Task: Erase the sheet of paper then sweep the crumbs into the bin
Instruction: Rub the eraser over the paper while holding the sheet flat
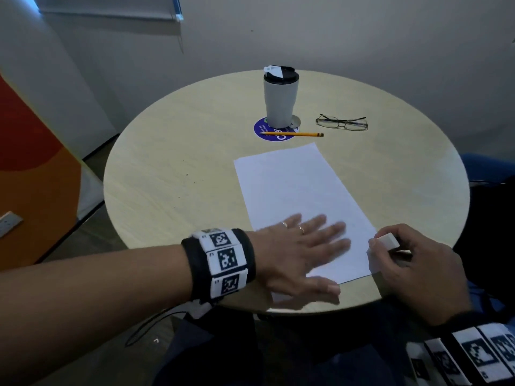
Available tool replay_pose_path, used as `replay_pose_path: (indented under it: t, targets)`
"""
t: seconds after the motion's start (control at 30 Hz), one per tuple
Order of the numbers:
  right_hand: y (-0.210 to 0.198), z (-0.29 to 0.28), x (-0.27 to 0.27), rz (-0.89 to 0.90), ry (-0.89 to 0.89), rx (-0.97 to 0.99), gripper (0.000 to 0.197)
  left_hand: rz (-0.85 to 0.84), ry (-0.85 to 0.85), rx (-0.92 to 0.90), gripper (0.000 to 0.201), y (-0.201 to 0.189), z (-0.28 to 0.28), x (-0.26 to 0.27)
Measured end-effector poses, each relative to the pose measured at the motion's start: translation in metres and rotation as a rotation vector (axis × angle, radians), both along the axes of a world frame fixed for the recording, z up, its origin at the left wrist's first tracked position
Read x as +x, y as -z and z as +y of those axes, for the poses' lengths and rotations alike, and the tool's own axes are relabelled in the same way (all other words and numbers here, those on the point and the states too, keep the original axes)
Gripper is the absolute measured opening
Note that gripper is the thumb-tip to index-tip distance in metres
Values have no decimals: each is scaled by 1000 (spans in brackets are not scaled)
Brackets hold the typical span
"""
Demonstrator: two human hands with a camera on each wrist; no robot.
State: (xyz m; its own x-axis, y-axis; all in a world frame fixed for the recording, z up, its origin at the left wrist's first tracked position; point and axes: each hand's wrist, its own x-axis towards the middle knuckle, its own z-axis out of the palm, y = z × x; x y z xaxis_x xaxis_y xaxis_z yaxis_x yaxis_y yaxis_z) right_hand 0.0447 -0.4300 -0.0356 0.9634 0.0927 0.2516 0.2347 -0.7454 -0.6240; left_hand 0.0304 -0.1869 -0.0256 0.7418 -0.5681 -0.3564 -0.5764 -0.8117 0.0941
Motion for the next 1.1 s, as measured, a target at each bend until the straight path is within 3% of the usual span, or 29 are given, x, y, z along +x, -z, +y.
replay_pose_path:
  t: [0.03,0.1,0.3,0.37,0.47,0.5,0.57,0.7,0.77,0.93,1.03,1.1]
  targets:
    - [-1,0,0,3,4,-1,11,16,65,11,85,1,4,-6]
    - [0,1,0,11,12,-6,11,22,22,-6,82,3,28,-8]
    - [-2,6,-3,23,26,-19,11,-83,-556,65,100,-2,112,7]
    - [-2,8,-2,38,47,-29,11,-115,-467,46,103,-3,106,-1]
    - [-2,9,-4,44,51,-40,10,-76,-39,28,96,1,81,-30]
    - [-2,9,-4,53,50,-31,8,-50,24,31,94,3,77,-37]
    - [2,6,-4,67,48,-9,10,-5,-63,39,95,5,84,-42]
    - [9,-1,-2,111,58,0,45,-27,-480,120,114,4,126,-30]
    - [10,-3,-2,157,52,-25,51,-62,-590,149,122,2,135,-26]
    - [12,-6,-2,201,40,-2,57,-18,-174,81,98,2,131,-35]
    - [14,-7,-1,178,45,-7,58,-32,-443,134,112,0,150,-22]
    - [16,-10,0,175,53,-17,61,-61,-519,146,117,-5,156,-10]
